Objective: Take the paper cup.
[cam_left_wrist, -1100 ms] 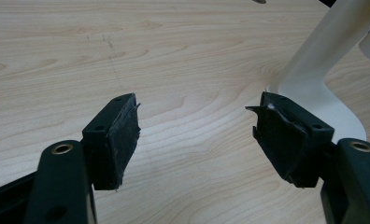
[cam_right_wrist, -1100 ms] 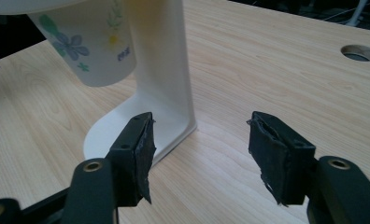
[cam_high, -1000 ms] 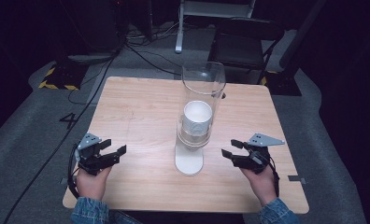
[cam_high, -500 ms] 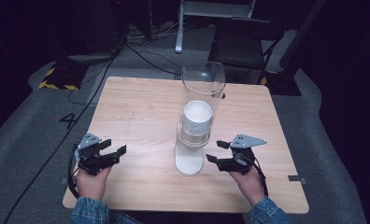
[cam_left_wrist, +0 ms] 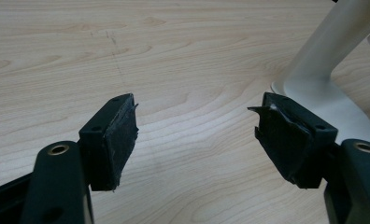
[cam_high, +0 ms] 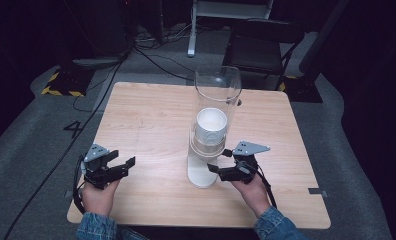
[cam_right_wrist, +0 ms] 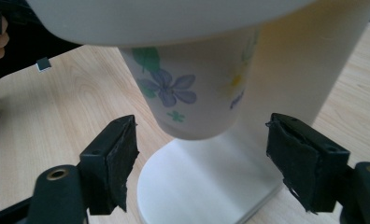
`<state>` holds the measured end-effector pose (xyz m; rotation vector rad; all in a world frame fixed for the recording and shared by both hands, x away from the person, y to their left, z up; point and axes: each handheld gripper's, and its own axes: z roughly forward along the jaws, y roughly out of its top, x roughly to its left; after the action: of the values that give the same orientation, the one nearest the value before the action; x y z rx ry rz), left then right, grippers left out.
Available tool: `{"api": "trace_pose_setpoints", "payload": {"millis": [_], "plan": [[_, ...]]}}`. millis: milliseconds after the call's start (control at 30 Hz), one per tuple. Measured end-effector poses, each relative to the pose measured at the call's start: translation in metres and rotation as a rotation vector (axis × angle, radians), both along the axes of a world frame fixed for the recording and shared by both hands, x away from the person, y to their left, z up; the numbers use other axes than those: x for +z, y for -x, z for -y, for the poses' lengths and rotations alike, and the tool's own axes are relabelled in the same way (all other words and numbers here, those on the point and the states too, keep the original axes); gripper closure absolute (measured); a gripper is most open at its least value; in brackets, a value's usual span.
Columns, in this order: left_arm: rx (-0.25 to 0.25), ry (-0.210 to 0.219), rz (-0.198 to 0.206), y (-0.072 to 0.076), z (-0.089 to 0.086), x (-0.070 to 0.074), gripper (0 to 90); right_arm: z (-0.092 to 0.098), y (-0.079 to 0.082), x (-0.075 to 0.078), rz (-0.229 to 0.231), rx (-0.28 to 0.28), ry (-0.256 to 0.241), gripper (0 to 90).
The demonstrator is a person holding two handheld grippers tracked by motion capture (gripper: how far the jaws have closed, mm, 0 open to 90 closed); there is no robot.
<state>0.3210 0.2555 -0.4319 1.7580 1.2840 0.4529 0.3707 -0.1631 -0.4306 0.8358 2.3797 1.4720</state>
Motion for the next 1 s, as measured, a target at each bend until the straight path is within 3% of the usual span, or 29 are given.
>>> {"api": "trace_pose_setpoints", "payload": {"millis": [200, 500, 667, 700, 1000], "plan": [[-0.002, -0.013, -0.005, 0.003, 0.0, -0.002, 28.7, -0.015, -0.001, -0.003, 0.068, 0.009, 0.01, 23.6], [0.013, -0.019, -0.002, 0.004, -0.002, -0.004, 27.8, -0.026, -0.011, -0.011, 0.062, -0.032, -0.023, 24.1], [0.032, -0.035, -0.007, 0.006, -0.005, -0.006, 27.8, -0.03, -0.012, -0.012, 0.12, -0.02, -0.061, 30.2], [0.033, -0.037, -0.004, 0.006, -0.006, -0.006, 27.8, -0.032, -0.011, -0.013, 0.152, -0.019, -0.055, 30.7], [0.03, -0.033, -0.013, 0.006, -0.005, -0.007, 27.9, -0.033, -0.01, -0.016, 0.187, -0.024, -0.053, 33.6]]}}
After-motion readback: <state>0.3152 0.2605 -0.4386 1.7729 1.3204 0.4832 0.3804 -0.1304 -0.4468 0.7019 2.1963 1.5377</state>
